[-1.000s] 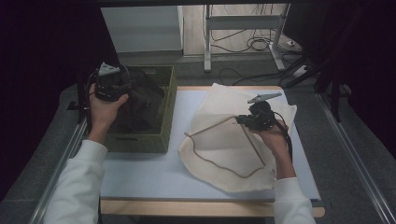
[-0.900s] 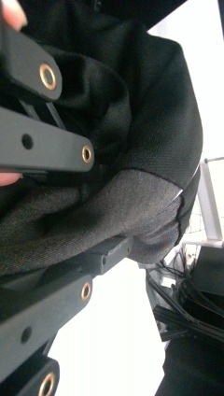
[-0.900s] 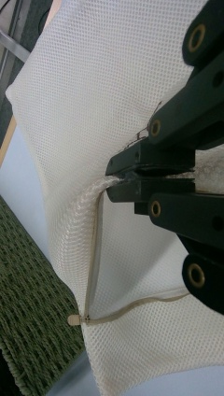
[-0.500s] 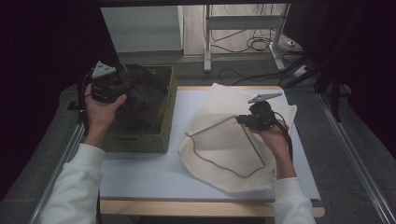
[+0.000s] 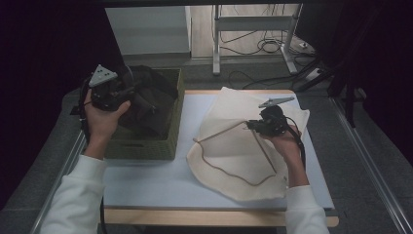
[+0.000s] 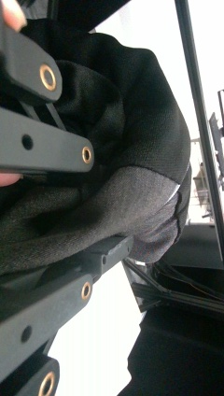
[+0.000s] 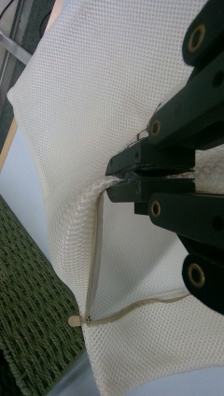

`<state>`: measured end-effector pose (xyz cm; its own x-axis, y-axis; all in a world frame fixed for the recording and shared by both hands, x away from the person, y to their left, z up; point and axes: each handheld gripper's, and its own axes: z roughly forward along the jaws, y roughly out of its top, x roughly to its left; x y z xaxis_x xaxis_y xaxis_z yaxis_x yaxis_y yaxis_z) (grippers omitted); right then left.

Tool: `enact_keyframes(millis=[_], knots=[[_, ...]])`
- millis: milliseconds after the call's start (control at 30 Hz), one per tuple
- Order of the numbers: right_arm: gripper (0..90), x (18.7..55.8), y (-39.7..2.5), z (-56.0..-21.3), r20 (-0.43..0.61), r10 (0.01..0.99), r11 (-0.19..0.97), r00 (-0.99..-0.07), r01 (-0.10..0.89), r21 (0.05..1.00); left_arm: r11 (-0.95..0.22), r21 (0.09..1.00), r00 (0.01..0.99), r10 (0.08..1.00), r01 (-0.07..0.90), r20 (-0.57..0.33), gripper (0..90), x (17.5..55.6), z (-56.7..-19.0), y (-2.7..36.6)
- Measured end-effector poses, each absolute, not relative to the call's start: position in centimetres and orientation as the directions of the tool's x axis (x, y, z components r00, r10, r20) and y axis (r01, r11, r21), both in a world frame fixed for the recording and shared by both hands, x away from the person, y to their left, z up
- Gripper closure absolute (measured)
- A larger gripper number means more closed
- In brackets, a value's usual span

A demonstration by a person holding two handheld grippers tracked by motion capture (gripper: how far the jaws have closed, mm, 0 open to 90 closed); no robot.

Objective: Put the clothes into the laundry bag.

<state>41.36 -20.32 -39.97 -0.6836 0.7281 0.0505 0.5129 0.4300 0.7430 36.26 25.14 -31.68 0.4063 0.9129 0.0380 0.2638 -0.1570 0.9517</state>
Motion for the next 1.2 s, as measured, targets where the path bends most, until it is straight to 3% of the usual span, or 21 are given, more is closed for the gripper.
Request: enact_keyframes(millis=[1200], knots=[[86.0, 41.4, -20.3, -40.0, 0.051, 0.731, 0.425, -0.681, 0.513, 0.746, -0.160, 0.970, 0.467, 0.883, 0.184, 0.057, 70.1, 33.1, -30.4, 24.0]])
